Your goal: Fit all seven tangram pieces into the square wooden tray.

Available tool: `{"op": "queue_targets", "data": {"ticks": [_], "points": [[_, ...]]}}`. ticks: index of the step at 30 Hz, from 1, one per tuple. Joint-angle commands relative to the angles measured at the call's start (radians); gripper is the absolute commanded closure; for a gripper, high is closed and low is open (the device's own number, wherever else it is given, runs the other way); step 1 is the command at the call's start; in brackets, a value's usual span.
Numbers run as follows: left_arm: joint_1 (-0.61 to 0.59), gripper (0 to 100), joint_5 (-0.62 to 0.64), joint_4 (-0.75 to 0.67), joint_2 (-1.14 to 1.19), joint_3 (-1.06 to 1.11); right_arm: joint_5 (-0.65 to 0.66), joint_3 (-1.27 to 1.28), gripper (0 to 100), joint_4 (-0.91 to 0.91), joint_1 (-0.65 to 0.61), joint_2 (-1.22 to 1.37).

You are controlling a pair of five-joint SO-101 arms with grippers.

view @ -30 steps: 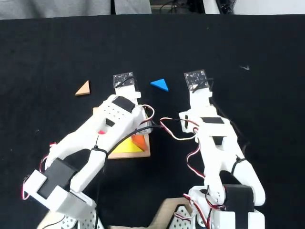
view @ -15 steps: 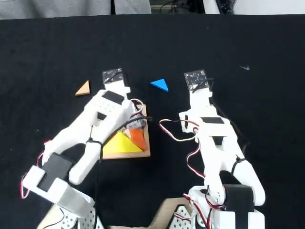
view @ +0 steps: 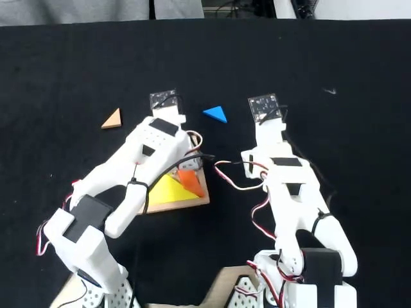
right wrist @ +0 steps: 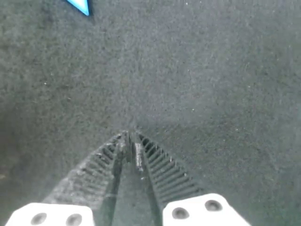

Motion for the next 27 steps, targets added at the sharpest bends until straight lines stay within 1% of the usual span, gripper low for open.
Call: {"op": "queue_targets", "data": {"ticks": [1,5,7,9,11,13,15,17,19,22,24,27], "points": [[0.021,78,-0.011,0.008,-0.015,-0.079,0.012,-0.056,98.7,-0.021,0.003,0.001],[0.022,78,-0.011,0.015,-0.017,-0.099,0.012,-0.056,98.7,-0.021,0.003,0.001],[0.022,78,-0.012,0.052,-0.026,-0.111,0.012,-0.056,98.7,-0.021,0.003,0.001],[0.024,78,-0.034,0.169,-0.072,-0.15,0.012,-0.056,98.7,-0.021,0.003,0.001],[0.024,79,-0.098,0.296,-0.127,-0.191,0.012,-0.056,98.7,-0.021,0.003,0.001],[0.015,83,-0.164,0.411,-0.196,-0.219,0.012,-0.056,98.7,-0.021,0.003,0.001],[-0.002,89,-0.238,0.502,-0.245,-0.225,0.012,-0.056,98.7,-0.021,0.003,0.001],[-0.044,95,-0.322,0.557,-0.279,-0.208,0.012,-0.056,98.7,-0.02,0.003,0.001],[-0.113,94,-0.371,0.601,-0.304,-0.186,0.012,-0.056,98.7,-0.015,0.003,0.001],[-0.205,98,-0.385,0.626,-0.315,-0.124,0.012,-0.054,98.7,-0.012,0.003,-0.007],[-0.274,97,-0.385,0.634,-0.316,-0.096,0.012,-0.056,98.7,-0.012,-0.002,-0.007],[-0.355,97,-0.393,0.669,-0.321,-0.134,0.014,-0.085,98.8,0.021,-0.04,-0.024]]}}
